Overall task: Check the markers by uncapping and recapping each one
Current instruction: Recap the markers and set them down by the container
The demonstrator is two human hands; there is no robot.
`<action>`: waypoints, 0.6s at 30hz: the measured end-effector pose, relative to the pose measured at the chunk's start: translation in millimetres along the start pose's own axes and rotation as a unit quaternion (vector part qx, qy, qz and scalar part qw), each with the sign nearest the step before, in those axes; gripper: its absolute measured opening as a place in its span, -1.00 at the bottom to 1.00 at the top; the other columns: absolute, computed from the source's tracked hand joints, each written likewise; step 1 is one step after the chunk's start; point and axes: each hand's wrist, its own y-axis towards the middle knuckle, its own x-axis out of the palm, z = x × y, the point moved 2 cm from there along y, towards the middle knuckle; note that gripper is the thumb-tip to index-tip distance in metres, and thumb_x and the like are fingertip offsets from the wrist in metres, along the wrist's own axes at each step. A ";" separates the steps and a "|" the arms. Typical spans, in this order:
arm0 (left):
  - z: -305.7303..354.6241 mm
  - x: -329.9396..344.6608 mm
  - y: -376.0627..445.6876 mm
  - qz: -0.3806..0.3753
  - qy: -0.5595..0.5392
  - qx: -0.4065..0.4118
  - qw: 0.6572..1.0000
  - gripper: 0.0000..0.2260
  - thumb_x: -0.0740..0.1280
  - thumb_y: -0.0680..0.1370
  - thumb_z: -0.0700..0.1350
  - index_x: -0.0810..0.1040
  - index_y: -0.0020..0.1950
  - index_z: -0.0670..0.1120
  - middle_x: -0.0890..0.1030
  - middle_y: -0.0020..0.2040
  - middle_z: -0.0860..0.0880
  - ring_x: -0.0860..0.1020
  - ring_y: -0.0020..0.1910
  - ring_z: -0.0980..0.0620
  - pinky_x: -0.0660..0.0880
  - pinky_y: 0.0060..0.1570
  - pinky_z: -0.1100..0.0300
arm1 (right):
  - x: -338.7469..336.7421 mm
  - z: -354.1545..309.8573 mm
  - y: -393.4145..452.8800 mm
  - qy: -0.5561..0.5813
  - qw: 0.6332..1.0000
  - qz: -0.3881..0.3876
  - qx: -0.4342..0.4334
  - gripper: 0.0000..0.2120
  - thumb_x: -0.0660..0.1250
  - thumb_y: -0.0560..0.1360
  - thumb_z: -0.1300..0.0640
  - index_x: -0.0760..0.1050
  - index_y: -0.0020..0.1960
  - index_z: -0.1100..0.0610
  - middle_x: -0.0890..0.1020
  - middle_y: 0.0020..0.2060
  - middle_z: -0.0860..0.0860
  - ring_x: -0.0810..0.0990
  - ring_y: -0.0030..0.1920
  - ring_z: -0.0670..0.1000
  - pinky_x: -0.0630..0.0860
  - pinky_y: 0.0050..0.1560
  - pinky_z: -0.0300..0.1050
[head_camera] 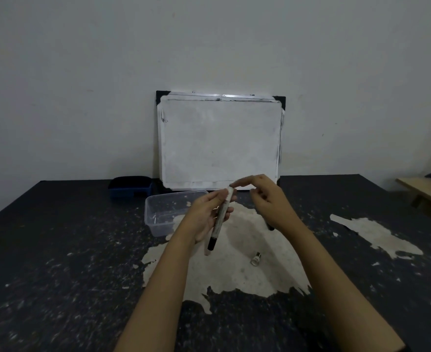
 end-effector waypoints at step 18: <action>-8.9 4.0 4.0 0.004 -0.008 -0.017 1.000 -0.77 0.29 0.59 -0.07 0.60 0.13 -0.18 0.66 -0.04 -0.04 0.63 -0.30 0.09 0.60 -0.24 0.25 | -11.5 36.1 -47.2 -0.034 0.891 -0.359 0.276 -0.75 0.62 0.31 0.03 0.75 -0.01 -0.06 0.74 0.03 -0.16 0.59 0.08 -0.26 0.38 0.04 -0.36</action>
